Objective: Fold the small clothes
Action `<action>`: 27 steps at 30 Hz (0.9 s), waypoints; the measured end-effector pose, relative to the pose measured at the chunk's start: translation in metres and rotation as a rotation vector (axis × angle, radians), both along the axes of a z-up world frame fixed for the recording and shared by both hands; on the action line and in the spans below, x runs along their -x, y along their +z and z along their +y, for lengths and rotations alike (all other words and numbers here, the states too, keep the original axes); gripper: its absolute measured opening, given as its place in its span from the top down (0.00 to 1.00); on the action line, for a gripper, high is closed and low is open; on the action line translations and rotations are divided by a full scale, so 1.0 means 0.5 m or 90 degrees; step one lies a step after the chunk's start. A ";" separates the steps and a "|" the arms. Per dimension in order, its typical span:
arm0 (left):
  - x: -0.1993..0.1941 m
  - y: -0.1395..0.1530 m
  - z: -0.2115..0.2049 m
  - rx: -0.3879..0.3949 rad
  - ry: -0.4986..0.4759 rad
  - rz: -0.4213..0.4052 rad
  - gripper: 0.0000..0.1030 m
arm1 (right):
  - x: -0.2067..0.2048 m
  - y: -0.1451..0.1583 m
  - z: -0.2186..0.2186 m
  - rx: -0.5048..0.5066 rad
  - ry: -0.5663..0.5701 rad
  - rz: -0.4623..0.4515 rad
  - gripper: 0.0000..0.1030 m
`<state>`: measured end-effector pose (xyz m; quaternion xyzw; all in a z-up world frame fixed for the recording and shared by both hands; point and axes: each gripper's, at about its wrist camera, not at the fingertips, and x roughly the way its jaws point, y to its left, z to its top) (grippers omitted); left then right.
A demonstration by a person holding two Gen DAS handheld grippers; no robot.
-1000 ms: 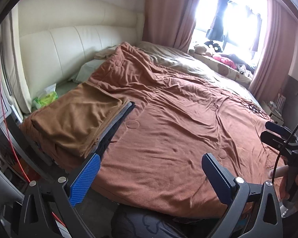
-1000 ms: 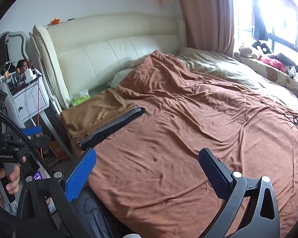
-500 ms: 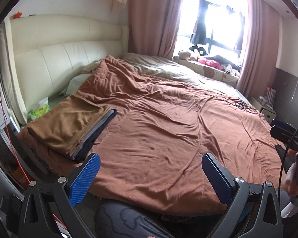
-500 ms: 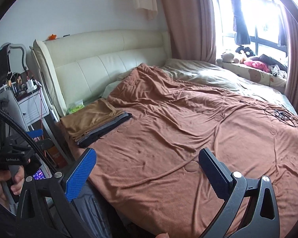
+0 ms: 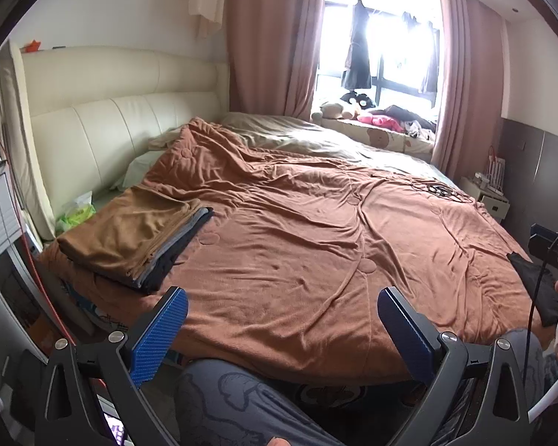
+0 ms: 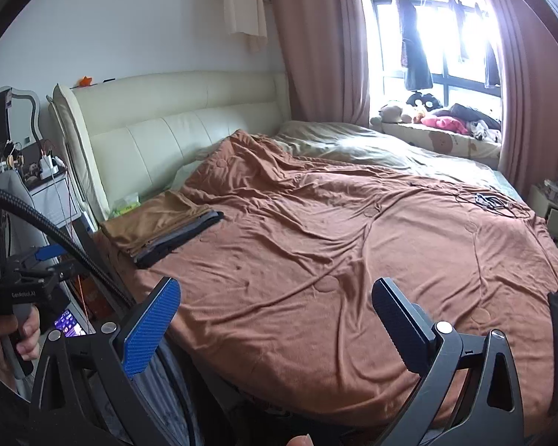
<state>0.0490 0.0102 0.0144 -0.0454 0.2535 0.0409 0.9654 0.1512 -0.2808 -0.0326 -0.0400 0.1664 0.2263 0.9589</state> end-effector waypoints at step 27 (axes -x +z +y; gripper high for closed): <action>0.058 -0.019 -0.003 -0.023 0.006 -0.060 0.01 | 0.069 -0.083 -0.046 -0.044 -0.050 -0.024 0.00</action>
